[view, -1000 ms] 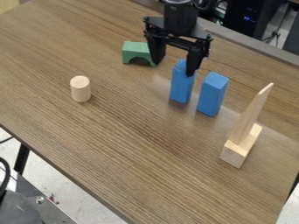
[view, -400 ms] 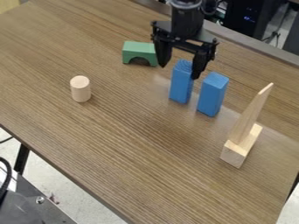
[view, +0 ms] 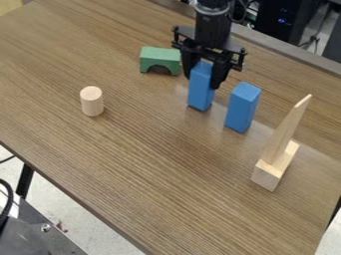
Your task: Put blue rectangle on top of green arch
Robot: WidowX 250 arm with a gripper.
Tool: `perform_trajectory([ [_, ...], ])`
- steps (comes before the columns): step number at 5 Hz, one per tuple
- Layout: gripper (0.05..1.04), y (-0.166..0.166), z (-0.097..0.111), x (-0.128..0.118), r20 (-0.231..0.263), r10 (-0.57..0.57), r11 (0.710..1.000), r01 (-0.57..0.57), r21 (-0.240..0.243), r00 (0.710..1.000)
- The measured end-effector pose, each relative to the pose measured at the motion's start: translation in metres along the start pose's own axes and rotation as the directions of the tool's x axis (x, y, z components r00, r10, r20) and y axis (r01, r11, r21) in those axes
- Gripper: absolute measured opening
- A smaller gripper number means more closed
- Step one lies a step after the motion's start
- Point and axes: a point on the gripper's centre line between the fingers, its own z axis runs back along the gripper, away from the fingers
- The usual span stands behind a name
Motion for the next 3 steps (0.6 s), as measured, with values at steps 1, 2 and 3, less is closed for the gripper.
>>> perform_trajectory([
  [1, 0.588, 0.007, 0.011, 0.013, 0.031, 0.012, 1.0, -0.012, 0.01, 0.999],
  [2, 0.588, 0.026, 0.034, 0.04, 0.063, 0.112, 0.994, -0.113, 0.002, 0.992],
  [3, 0.588, 0.048, 0.039, 0.064, 0.056, 0.201, 0.98, -0.201, -0.016, 0.978],
])
